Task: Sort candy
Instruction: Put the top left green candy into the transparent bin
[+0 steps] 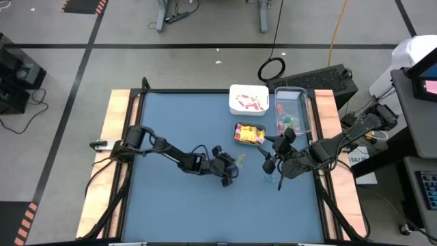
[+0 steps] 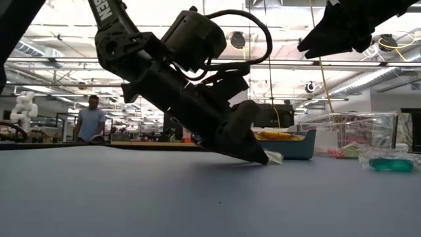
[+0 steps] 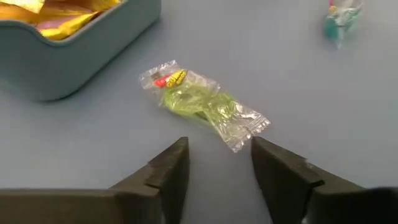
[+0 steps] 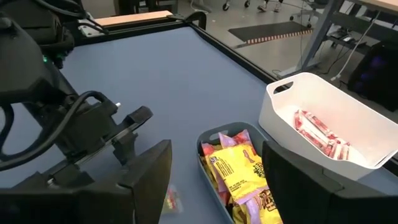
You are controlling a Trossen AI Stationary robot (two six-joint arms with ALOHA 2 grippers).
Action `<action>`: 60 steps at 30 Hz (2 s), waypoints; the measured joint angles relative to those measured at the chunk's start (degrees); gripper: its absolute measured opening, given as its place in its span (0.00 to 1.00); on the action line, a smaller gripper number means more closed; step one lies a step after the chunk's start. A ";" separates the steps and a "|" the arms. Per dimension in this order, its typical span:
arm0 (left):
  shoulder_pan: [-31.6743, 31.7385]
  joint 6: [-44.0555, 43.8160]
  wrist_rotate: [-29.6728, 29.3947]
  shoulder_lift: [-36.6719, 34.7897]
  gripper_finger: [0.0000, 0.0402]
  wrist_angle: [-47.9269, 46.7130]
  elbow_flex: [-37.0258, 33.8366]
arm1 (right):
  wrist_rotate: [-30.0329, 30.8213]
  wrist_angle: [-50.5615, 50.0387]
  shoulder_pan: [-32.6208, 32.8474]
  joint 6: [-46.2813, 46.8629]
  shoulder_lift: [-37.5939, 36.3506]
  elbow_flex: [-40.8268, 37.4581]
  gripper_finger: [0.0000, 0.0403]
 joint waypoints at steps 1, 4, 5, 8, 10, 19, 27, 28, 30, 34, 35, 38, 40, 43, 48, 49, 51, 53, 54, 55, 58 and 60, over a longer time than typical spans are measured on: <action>0.23 0.07 0.07 0.00 0.42 -0.12 0.00 | -0.02 -0.02 0.00 0.00 0.00 0.00 0.60; 0.73 1.35 1.37 0.00 0.32 -0.05 0.00 | -0.08 0.00 0.00 -0.01 0.00 0.00 0.60; 0.86 1.76 1.96 0.00 0.28 -0.05 0.00 | -0.08 0.01 0.00 -0.01 0.00 0.00 0.60; 1.27 3.74 3.86 -0.04 0.16 -0.19 0.02 | -0.08 0.07 0.00 0.00 0.00 0.00 0.60; 1.43 5.20 4.79 -0.11 0.07 -0.89 0.05 | -0.11 0.05 0.00 0.00 0.00 0.00 0.60; 1.60 -3.19 9.14 -2.72 0.17 -8.33 0.11 | -1.18 -0.12 0.00 0.17 -0.02 0.00 0.60; -0.07 -2.82 7.69 -2.84 0.39 -10.87 0.15 | -1.85 0.15 0.00 0.41 0.65 0.00 0.60; -0.05 -1.95 7.44 -3.17 0.41 -11.39 0.15 | -1.89 0.12 0.00 0.39 0.89 0.00 0.60; -0.04 0.04 8.85 -5.39 0.44 -16.00 0.02 | -1.99 0.12 0.00 0.43 1.53 0.00 0.60; -0.16 6.53 9.42 -12.57 0.44 -31.72 -0.25 | -4.65 0.18 0.02 0.66 3.43 0.00 0.60; -0.36 9.05 6.96 -14.29 0.44 -34.57 -0.28 | -5.02 0.23 0.10 0.64 4.00 0.00 0.60; -0.54 20.51 -3.35 -16.58 0.44 -37.61 -0.13 | -4.78 1.59 0.81 0.56 5.99 0.00 0.60; 0.11 29.01 -4.79 -16.40 0.44 -36.23 -0.16 | -4.95 2.81 1.51 0.35 7.52 0.00 0.60; 1.43 35.87 0.75 -14.35 0.44 -28.78 -0.13 | -4.90 5.24 3.21 0.25 9.96 0.00 0.60; 3.41 42.57 1.68 -11.11 0.44 -24.30 -0.11 | -4.90 8.09 5.71 -2.48 12.89 0.00 0.60; 3.73 43.55 1.64 -10.81 0.44 -24.30 -0.11 | -4.87 9.05 5.98 -3.26 13.21 -0.01 0.60; 4.49 44.58 1.68 -10.37 0.44 -23.84 -0.11 | -4.88 9.44 6.56 -4.27 13.41 0.00 0.60; 5.20 44.66 1.98 -10.34 0.44 -23.86 -0.11 | -4.80 9.57 6.87 -4.31 13.40 0.00 0.60; 5.84 44.68 2.65 -10.34 0.44 -23.68 -0.11 | -4.79 9.55 7.04 -4.32 13.40 0.00 0.60; 6.47 44.67 3.93 -10.34 0.44 -23.41 -0.11 | -4.78 9.54 7.17 -4.33 13.40 0.00 0.60; 8.40 44.62 8.92 -10.34 0.44 -22.47 -0.11 | -4.61 9.55 7.28 -4.33 13.40 0.00 0.60; 9.62 43.63 11.77 -10.34 0.44 -22.51 -0.07 | -4.61 9.55 7.28 -4.33 13.40 0.00 0.60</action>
